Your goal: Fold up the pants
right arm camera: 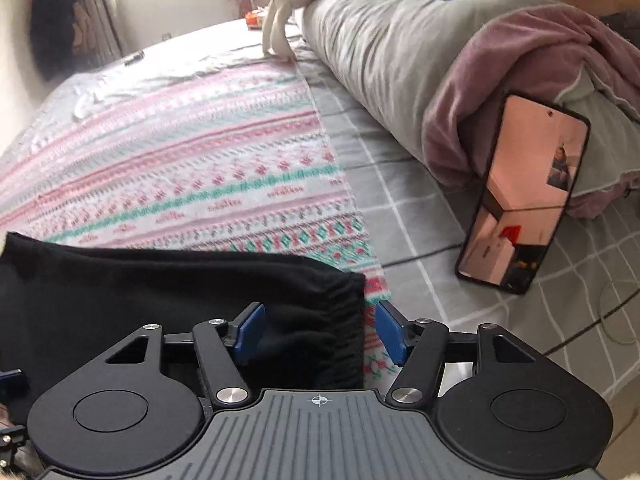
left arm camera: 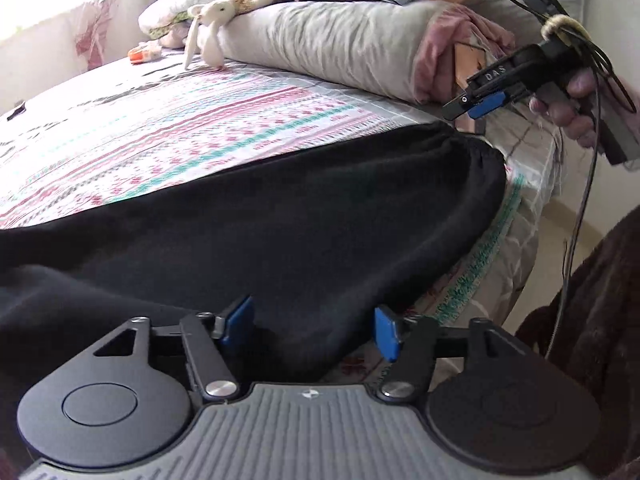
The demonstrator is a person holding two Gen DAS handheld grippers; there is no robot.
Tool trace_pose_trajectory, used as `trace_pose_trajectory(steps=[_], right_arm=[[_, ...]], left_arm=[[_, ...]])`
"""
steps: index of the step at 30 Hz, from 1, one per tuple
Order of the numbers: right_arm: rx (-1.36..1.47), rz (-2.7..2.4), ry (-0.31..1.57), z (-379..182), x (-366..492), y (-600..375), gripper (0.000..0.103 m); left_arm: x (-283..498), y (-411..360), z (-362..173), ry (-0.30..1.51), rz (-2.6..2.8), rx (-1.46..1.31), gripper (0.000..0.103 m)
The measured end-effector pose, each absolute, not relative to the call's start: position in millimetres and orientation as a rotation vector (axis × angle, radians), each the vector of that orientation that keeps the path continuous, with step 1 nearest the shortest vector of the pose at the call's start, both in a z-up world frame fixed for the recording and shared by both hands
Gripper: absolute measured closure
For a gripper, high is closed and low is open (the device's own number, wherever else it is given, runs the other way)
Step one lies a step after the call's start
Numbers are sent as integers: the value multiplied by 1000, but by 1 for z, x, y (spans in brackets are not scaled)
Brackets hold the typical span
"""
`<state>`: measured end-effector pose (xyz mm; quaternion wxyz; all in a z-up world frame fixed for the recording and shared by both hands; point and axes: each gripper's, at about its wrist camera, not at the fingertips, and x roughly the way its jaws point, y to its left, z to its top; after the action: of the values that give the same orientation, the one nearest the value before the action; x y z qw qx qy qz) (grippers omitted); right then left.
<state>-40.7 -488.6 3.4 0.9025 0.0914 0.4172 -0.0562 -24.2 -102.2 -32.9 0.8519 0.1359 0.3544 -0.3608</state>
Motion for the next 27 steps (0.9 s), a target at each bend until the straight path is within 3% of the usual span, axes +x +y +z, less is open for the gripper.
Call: trace_pose_trajectory(steps=[8, 16, 23, 27], right_arm=[[95, 5, 897, 5, 0, -428, 37], [8, 93, 951, -6, 30, -379, 35], [-58, 255, 932, -23, 58, -351, 35], [-111, 305, 895, -31, 67, -346, 42]], left_arm=[[5, -64, -7, 761, -714, 243, 2], [13, -46, -5, 796, -746, 303, 0], [80, -3, -9, 755, -464, 234, 0], [114, 18, -17, 726, -387, 141, 2]])
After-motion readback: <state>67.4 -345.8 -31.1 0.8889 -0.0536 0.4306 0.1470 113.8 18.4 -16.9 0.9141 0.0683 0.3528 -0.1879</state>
